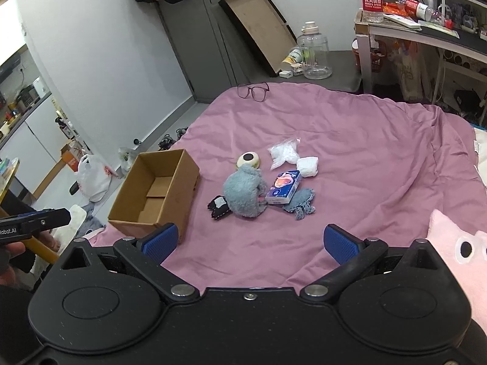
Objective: Organize soft objects
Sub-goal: 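Move both grippers down toward the grey fluffy plush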
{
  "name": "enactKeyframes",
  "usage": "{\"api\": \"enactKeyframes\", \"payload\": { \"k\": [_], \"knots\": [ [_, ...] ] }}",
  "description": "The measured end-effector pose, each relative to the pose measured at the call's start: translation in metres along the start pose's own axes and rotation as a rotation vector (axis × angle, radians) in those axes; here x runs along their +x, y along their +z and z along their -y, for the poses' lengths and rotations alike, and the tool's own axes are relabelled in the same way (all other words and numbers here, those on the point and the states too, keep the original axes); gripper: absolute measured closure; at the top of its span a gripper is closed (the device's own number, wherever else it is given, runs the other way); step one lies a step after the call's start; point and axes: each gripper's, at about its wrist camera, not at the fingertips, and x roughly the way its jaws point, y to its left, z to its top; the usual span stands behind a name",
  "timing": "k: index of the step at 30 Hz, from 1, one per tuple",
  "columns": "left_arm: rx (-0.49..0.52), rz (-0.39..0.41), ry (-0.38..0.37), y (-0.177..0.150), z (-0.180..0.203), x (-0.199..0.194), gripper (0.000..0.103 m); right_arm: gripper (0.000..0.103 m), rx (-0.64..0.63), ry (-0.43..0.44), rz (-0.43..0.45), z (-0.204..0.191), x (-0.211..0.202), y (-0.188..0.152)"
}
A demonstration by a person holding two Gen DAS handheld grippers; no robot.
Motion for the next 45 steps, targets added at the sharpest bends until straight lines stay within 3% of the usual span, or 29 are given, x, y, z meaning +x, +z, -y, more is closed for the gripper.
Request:
{"api": "enactKeyframes", "payload": {
  "k": [20,33,42,45],
  "knots": [
    [-0.036,-0.057,-0.034,0.018,-0.025,0.067,0.004,0.0,0.049,-0.008,-0.075,0.016,0.066,0.015],
    [0.055,-0.088,-0.112,0.024,-0.016,0.109,0.006,0.001,0.071,-0.043,-0.103,0.025,0.096,0.016],
    [0.126,-0.145,-0.188,0.025,-0.003,0.148,0.015,0.01,0.096,-0.063,-0.121,0.033,0.116,0.014],
    [0.136,-0.155,-0.215,0.028,0.001,0.157,0.018,0.019,0.107,-0.071,-0.124,0.036,0.122,0.015]
  ]
}}
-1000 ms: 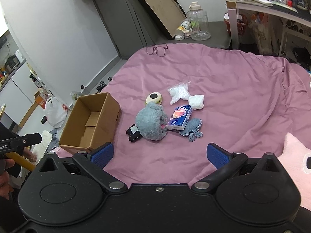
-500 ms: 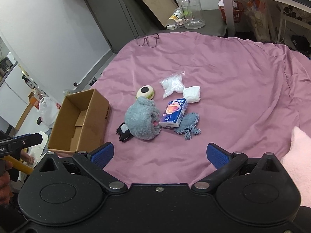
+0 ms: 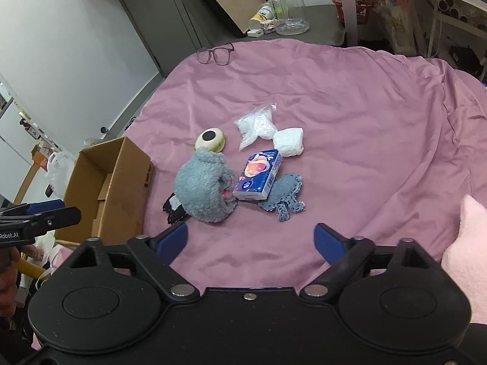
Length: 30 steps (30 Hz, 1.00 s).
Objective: Organize soft objects
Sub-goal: 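Move both grippers down toward the grey fluffy plush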
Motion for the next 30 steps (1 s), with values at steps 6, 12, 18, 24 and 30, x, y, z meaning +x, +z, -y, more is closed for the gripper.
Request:
{"api": "enactKeyframes", "payload": {
  "k": [6,12,18,24,30],
  "knots": [
    [0.034,-0.011,-0.037,0.013,0.006,0.018,0.022,0.026,0.038,-0.005,-0.006,0.007,0.01,0.005],
    [0.053,-0.04,-0.069,0.021,0.011,0.04,0.027,0.029,0.045,0.002,-0.022,0.005,0.025,0.011],
    [0.055,-0.08,-0.095,0.027,0.014,0.064,0.039,0.041,0.052,0.054,-0.048,0.0,0.042,0.015],
    [0.025,-0.125,-0.106,0.032,0.011,0.088,0.054,0.049,0.084,0.115,-0.074,-0.003,0.063,0.023],
    [0.012,-0.15,-0.113,0.038,0.013,0.109,0.059,0.056,0.111,0.167,-0.102,-0.004,0.084,0.031]
  ]
}}
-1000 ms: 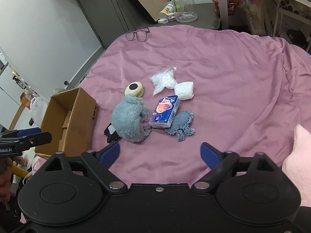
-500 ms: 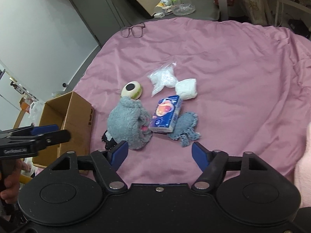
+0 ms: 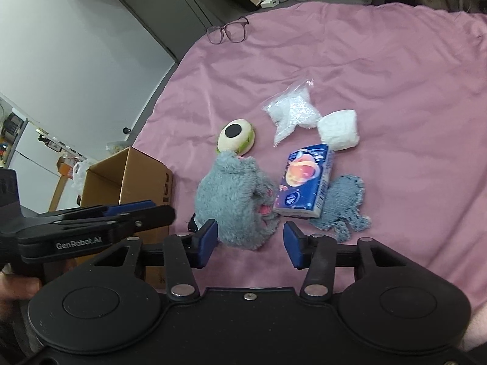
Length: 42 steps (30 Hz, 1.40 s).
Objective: Organize soft objects
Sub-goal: 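Move both grippers down toward the grey fluffy plush, then close both grippers on the grey fluffy plush and lift it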
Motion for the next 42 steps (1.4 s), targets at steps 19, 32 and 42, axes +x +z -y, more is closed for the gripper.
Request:
{"api": "enactKeyframes", "payload": {
  "k": [19,32,42],
  "knots": [
    [-0.066,-0.11,-0.108,0.025,-0.007,0.057,0.07,0.07,0.02,0.067,-0.104,0.01,0.053,0.013],
    [-0.101,-0.085,-0.2,0.026,-0.001,0.052,0.071,0.08,-0.012,0.084,-0.059,0.0,0.032,0.017],
    [-0.085,0.038,-0.189,0.025,-0.001,0.001,0.072,0.081,-0.081,0.092,0.014,-0.036,0.001,0.014]
  ]
}}
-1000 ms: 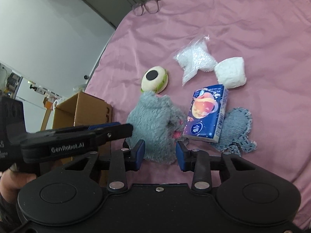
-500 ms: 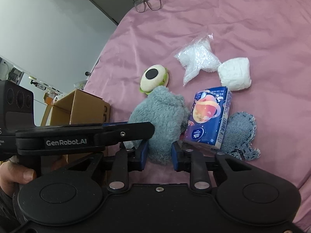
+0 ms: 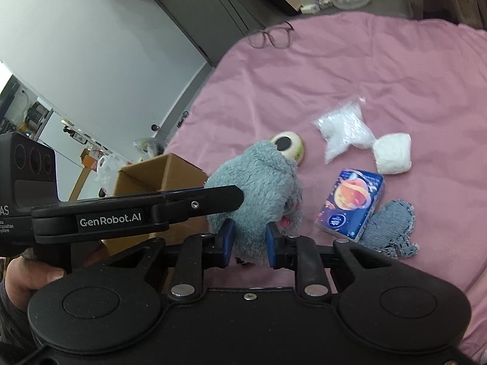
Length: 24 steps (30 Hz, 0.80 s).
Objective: Organize soft objects
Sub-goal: 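Close both grippers on the grey fluffy plush and lift it, then carry the grey plush over the cardboard box and lower it inside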
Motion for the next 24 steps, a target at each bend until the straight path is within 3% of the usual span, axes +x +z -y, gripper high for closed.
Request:
{"api": "enactKeyframes", "payload": {
  "k": [10,24],
  "knots": [
    [0.023,0.099,0.019,-0.009,0.0,-0.055,0.072,0.082,-0.075,0.015,0.067,-0.047,-0.017,-0.003],
    [-0.008,0.175,0.062,-0.03,-0.04,-0.122,0.072,0.082,-0.139,0.067,0.084,-0.112,0.003,-0.02]
  ]
}}
